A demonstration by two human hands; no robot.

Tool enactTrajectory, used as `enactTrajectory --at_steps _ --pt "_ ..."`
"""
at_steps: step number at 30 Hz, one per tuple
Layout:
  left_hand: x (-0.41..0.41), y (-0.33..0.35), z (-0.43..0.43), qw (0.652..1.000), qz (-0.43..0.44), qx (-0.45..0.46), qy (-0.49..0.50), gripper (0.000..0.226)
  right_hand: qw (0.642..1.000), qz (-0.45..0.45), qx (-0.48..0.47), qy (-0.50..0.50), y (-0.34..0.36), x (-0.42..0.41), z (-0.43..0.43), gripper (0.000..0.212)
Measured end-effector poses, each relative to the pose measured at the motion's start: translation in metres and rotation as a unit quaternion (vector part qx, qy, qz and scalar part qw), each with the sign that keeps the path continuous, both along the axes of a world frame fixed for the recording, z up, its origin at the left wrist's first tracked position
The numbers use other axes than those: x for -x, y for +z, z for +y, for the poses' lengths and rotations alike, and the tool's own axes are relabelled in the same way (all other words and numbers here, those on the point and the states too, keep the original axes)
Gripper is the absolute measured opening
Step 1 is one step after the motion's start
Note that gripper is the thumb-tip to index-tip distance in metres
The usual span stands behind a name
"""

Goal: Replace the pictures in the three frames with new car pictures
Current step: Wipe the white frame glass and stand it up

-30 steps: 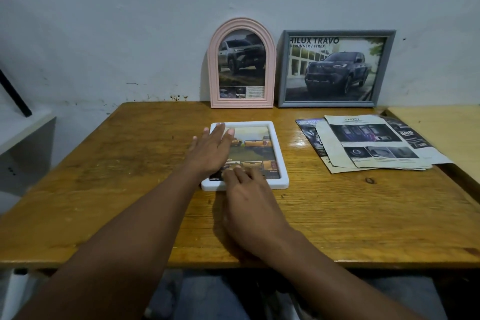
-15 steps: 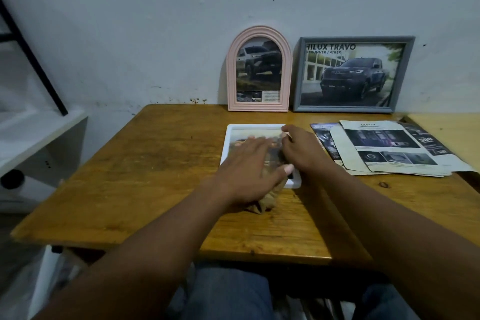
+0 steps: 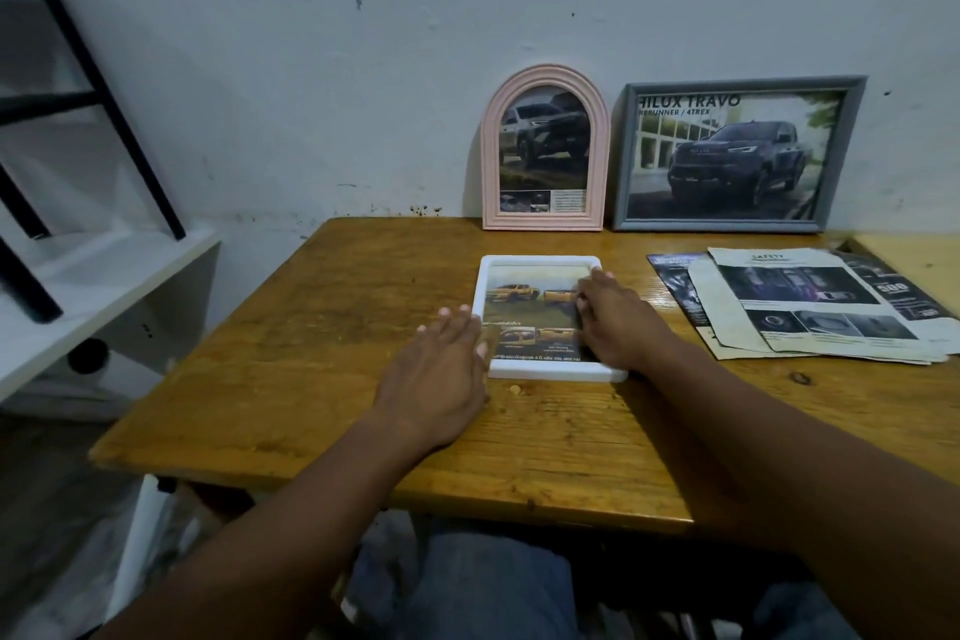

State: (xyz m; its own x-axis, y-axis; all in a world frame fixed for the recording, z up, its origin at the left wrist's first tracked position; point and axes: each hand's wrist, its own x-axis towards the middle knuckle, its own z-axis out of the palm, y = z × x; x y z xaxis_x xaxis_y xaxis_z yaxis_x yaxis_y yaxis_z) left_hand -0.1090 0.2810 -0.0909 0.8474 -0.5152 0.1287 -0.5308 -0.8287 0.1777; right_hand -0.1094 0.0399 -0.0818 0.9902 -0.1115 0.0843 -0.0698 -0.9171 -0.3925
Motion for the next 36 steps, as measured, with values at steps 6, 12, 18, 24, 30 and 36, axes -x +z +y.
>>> enactTrajectory --at_steps 6,12,18,24,30,36 --pt "-0.026 0.004 -0.028 0.991 0.097 0.060 0.068 0.056 1.000 0.006 0.014 0.010 0.002 -0.001 0.000 0.039" --pt "-0.074 0.004 -0.053 0.981 0.138 0.081 0.111 0.058 1.000 -0.001 0.008 0.013 -0.005 -0.006 -0.004 0.036" --pt "-0.108 0.003 -0.077 0.981 0.122 0.106 0.110 0.064 1.000 -0.020 0.019 0.013 -0.009 -0.007 -0.006 0.036" --pt "-0.078 0.020 -0.065 0.986 -0.020 0.092 0.137 0.064 0.999 -0.032 0.021 0.021 -0.010 -0.006 -0.001 0.036" --pt "-0.042 0.007 -0.063 0.993 0.056 -0.027 0.097 0.070 0.999 -0.034 0.011 0.019 -0.007 -0.003 0.002 0.041" --pt "-0.084 0.010 -0.071 0.986 0.143 0.002 0.081 0.072 0.999 -0.035 0.009 0.019 -0.005 -0.001 0.003 0.044"
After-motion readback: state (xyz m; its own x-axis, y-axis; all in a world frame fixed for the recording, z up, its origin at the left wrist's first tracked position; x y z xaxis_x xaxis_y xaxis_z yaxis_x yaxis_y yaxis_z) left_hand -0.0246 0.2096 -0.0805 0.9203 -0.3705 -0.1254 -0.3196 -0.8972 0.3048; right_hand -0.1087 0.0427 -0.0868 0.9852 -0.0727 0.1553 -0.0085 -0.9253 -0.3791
